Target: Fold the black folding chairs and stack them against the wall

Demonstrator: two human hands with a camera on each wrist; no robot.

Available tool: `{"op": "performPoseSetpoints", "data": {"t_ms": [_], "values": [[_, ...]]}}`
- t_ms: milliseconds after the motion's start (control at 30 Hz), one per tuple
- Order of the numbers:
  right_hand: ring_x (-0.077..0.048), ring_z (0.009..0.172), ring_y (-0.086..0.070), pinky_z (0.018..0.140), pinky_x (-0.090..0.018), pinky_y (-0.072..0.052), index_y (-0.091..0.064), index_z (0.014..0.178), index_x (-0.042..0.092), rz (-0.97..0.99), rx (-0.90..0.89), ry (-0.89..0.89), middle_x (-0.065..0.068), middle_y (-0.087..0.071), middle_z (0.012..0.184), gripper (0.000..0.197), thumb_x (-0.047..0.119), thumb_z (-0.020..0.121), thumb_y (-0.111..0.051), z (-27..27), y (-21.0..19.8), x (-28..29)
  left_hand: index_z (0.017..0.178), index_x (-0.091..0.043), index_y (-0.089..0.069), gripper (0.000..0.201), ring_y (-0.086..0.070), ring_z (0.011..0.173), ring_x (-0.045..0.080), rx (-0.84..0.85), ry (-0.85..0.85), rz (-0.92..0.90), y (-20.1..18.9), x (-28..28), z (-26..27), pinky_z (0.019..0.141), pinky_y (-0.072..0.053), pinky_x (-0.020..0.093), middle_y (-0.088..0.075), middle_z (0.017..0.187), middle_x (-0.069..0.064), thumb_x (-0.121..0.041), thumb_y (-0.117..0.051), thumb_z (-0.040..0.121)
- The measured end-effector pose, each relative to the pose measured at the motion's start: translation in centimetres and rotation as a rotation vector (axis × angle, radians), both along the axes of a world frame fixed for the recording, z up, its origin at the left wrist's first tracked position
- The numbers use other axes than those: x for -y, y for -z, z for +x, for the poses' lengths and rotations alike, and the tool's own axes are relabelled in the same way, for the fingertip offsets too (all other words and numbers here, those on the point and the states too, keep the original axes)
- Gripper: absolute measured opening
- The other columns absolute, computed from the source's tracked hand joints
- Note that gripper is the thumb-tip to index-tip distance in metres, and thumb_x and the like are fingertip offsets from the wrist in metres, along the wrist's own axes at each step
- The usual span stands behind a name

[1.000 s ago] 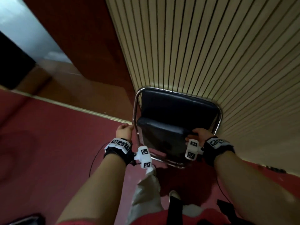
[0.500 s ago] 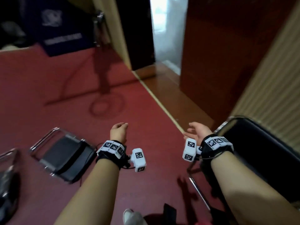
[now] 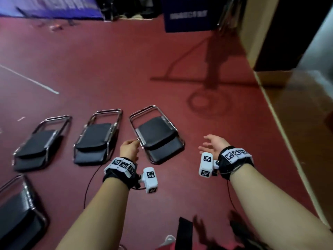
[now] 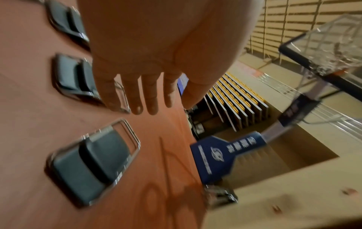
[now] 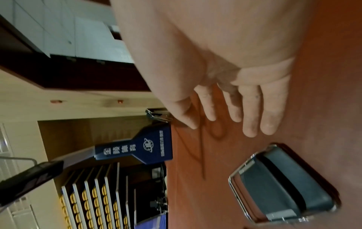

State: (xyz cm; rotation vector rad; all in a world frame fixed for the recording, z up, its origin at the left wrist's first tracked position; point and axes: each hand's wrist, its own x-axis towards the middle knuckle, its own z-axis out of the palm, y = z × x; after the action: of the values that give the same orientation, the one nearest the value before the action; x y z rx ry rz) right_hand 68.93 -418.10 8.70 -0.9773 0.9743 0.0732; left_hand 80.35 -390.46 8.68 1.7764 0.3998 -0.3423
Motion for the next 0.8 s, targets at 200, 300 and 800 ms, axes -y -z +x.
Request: {"op": "performPoseSetpoints", "data": {"t_ms": [200,300,800], "values": [[-0.031,0.081,-0.061,0.064,-0.045,-0.050,-0.055,0.093,0.010,-0.010,-0.039,-0.089,-0.012,-0.052,0.094,0.006,0.014,0.097,-0.053,10.3,0.7,-3.6,0.090,-0.022,-0.060,0.009,-0.050,0.068,0.015,-0.054,-0.064,-0.009,1.6,-4.1,7.9,0.064,-0.035,0.029,-0.057,0.079,0.001,-0.014,-0.057,0.094],[-0.032,0.084,-0.063,0.065,-0.045,-0.051,-0.055,0.091,0.012,-0.027,-0.092,-0.077,-0.013,-0.054,0.095,0.007,0.014,0.097,-0.054,13.9,1.8,-2.3,0.102,-0.017,-0.061,0.010,-0.051,0.072,0.017,-0.108,-0.051,-0.027,3.3,-2.5,11.2,0.068,-0.037,0.030,-0.057,0.080,0.002,-0.014,-0.057,0.094],[-0.027,0.075,-0.060,0.065,-0.040,-0.049,-0.053,0.087,0.012,-0.025,-0.090,-0.173,-0.011,-0.055,0.089,0.013,0.016,0.098,-0.050,38.9,2.2,0.4,0.108,-0.016,-0.063,0.015,-0.051,0.069,0.016,-0.127,-0.141,-0.012,3.8,-0.3,32.7,0.067,-0.038,0.029,-0.056,0.077,0.002,-0.012,-0.056,0.095]]}}
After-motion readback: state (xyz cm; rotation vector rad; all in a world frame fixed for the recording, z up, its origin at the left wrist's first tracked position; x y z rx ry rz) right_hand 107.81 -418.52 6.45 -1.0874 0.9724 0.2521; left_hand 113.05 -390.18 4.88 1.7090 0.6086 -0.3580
